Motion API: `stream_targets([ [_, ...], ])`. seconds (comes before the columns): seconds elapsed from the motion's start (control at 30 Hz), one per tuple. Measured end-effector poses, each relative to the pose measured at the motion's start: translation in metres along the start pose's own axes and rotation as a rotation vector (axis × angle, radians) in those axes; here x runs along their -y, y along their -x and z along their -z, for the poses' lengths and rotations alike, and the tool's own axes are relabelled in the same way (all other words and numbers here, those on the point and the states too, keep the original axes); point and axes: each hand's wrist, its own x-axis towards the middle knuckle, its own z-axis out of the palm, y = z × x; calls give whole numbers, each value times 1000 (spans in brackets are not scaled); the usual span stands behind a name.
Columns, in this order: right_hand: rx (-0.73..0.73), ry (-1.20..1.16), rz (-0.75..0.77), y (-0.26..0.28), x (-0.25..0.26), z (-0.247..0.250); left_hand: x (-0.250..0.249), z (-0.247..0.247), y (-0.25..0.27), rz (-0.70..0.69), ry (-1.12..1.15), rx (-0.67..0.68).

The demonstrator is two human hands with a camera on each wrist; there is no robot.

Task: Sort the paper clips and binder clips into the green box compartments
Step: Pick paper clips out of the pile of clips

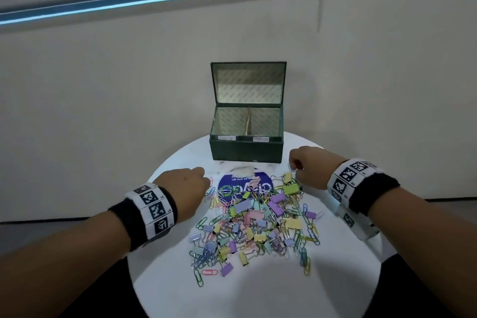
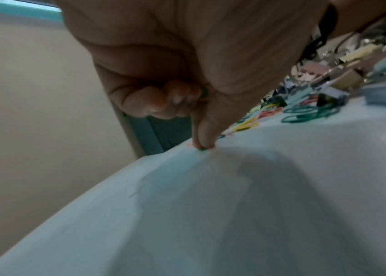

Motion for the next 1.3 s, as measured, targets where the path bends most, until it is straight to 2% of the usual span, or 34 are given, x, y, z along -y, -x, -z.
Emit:
stream_targets([
  [0.17, 59, -25, 8, 9, 0, -3, 0, 20, -15, 25, 20, 110],
  [0.3, 49, -45, 43, 12, -3, -8, 13, 41, -31, -29, 130, 164],
  [0.43, 21, -80, 43, 10, -5, -12, 13, 84, -57, -84, 484, 0],
  [0.57, -27, -92, 22, 9, -5, -15, -5, 114, -94, -28, 616, -159],
  [0.67, -34, -92, -1, 6, -8, -16, -17, 122, -117, 28, 633, -209],
  [0.77, -61, -95, -17, 5, -10, -17, -21, 124, -127, 31, 688, -170],
  [0.87, -65, -107, -15, 5, -11, -17, -17, 119, -126, 28, 792, -167],
  [0.97, -66, -95, -6, 2, -13, -18, -5, 108, -104, 25, 824, -344],
  [1.03, -58, -87, -6, 1, -14, -19, 4, 96, -78, 10, 776, -372],
  [1.1, -54, -85, -8, 0, -15, -21, 13, 78, -54, -9, 658, -245],
  [1.2, -97, -62, 10, 0, -15, -18, 22, 42, -31, 36, 457, 58],
  [1.23, -122, -63, 24, 0, -14, -16, 24, 31, -26, 74, 435, 123],
  [1.3, -163, -91, 29, 1, -14, -10, 24, 14, -20, 119, 443, 160],
])
